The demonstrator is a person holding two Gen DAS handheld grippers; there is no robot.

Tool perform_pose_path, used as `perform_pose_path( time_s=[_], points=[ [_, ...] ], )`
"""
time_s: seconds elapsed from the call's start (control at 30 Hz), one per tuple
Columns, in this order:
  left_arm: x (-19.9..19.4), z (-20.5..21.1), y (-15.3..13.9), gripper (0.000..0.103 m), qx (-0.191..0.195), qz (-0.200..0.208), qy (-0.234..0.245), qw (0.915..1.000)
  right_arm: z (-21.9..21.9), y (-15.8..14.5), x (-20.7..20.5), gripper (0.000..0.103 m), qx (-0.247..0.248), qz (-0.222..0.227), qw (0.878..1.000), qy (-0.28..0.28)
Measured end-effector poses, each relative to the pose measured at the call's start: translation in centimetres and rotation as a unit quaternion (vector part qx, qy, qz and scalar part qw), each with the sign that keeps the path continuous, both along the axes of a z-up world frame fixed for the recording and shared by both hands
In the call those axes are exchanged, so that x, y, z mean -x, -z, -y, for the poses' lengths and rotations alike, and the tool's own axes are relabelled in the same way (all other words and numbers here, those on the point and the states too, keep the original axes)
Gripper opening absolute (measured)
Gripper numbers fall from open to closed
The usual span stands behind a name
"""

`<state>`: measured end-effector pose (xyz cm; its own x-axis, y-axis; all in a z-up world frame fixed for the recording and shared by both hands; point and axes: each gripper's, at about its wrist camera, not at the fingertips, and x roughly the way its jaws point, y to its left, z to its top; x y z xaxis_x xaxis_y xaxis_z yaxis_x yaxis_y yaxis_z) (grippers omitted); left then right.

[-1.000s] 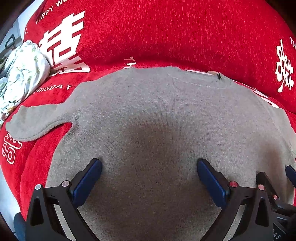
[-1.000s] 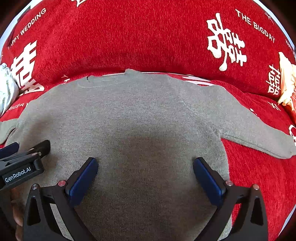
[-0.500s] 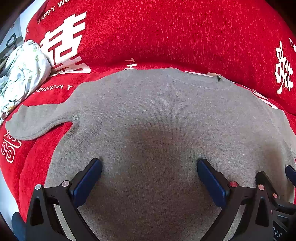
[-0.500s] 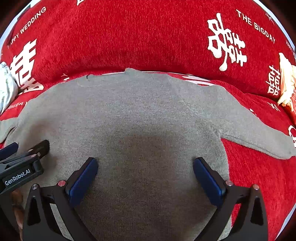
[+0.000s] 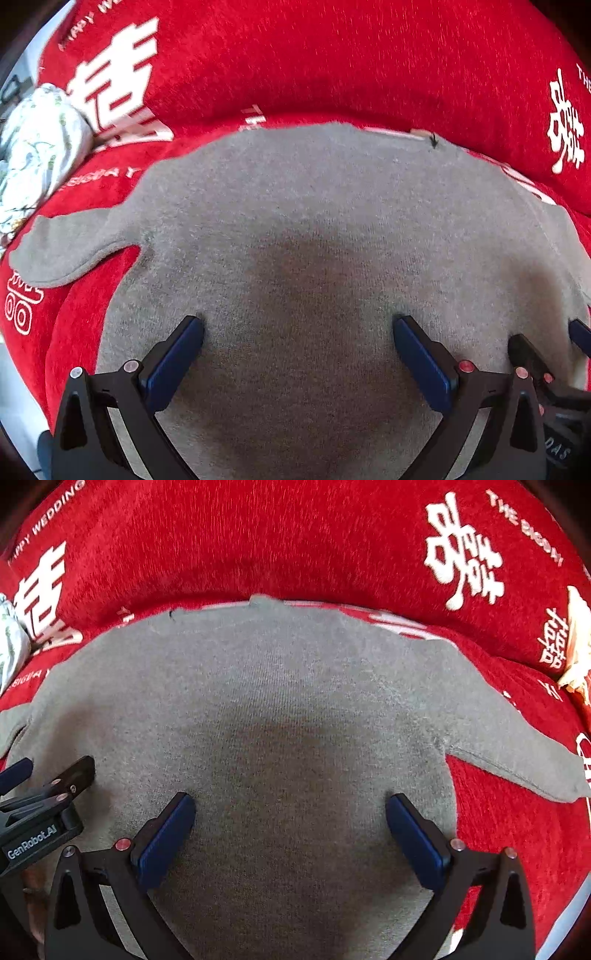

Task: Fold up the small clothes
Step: 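Move the right tool along the sweater toward the sleeve cuff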

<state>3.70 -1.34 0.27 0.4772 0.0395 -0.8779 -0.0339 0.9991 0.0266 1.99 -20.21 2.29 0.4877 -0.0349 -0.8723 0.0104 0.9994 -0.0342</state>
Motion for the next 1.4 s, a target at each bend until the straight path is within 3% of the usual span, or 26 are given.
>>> perform_pose_path(
  time_s=[0.13, 0.2, 0.53, 1.4],
  points=[
    [-1.4, -0.2, -0.2, 0.103, 0.005, -0.063, 0.009, 0.9979, 0.0, -0.3, -1.8, 0.103, -0.005, -0.064, 0.998, -0.014],
    [-1.8, -0.1, -0.6, 0.103, 0.001, -0.074, 0.011, 0.9972, 0.3, -1.1, -2.2, 0.103, -0.012, -0.065, 0.998, -0.011],
    [-1.3, 1.9, -2.9, 0.103, -0.024, -0.046, 0.019, 0.9984, 1.8, -5.1, -2.3, 0.103, -0.011, -0.011, 1.0, 0.008],
    [-1.0, 11.4, -5.2, 0.103, -0.048, -0.021, 0.073, 0.9959, 10.4, -6.3, -1.6, 0.103, -0.02, 0.007, 0.997, 0.069]
  ],
)
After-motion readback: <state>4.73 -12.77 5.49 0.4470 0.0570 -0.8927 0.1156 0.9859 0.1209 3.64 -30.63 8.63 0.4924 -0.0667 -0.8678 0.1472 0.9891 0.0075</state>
